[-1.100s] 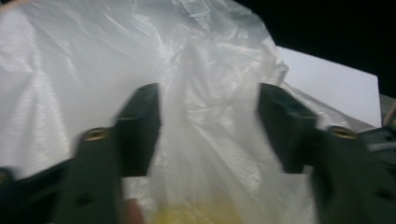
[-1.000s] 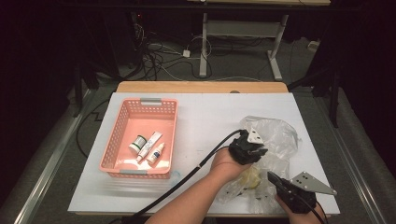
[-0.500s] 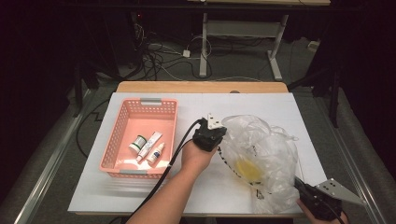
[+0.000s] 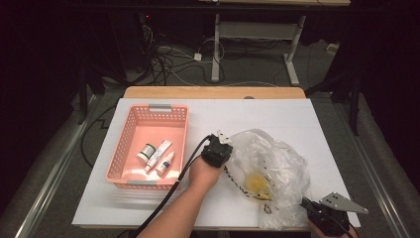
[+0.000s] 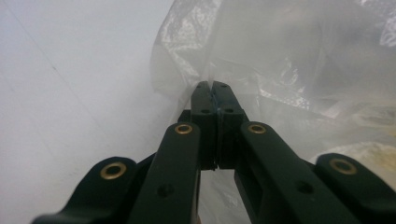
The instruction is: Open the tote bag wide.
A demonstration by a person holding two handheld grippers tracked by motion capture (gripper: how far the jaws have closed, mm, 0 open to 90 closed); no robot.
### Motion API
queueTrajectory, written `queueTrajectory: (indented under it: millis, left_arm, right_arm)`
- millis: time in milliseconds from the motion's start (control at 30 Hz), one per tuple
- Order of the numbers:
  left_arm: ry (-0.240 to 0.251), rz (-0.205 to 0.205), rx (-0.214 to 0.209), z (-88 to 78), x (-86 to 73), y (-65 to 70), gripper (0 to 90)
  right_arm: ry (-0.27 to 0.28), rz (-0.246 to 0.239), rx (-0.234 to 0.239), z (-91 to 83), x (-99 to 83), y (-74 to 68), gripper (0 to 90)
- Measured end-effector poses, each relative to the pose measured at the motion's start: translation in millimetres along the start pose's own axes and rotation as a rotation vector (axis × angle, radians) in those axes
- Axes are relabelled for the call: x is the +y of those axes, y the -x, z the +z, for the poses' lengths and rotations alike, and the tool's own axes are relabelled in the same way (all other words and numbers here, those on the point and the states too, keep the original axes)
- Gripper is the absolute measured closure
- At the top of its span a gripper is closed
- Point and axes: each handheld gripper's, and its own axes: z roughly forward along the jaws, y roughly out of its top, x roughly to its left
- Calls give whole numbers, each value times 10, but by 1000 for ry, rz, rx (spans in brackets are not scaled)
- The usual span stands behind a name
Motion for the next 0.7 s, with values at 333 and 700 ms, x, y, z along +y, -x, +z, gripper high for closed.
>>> queueTrajectory:
  millis: [333, 700]
  left_arm:
    - [257, 77, -96, -659, 209, 263, 551]
    - [130, 243, -286, -329, 176, 944, 880]
  right_arm:
    - [13, -3, 2, -3, 18, -24, 900]
    - [21, 1, 10, -15, 29, -41, 900]
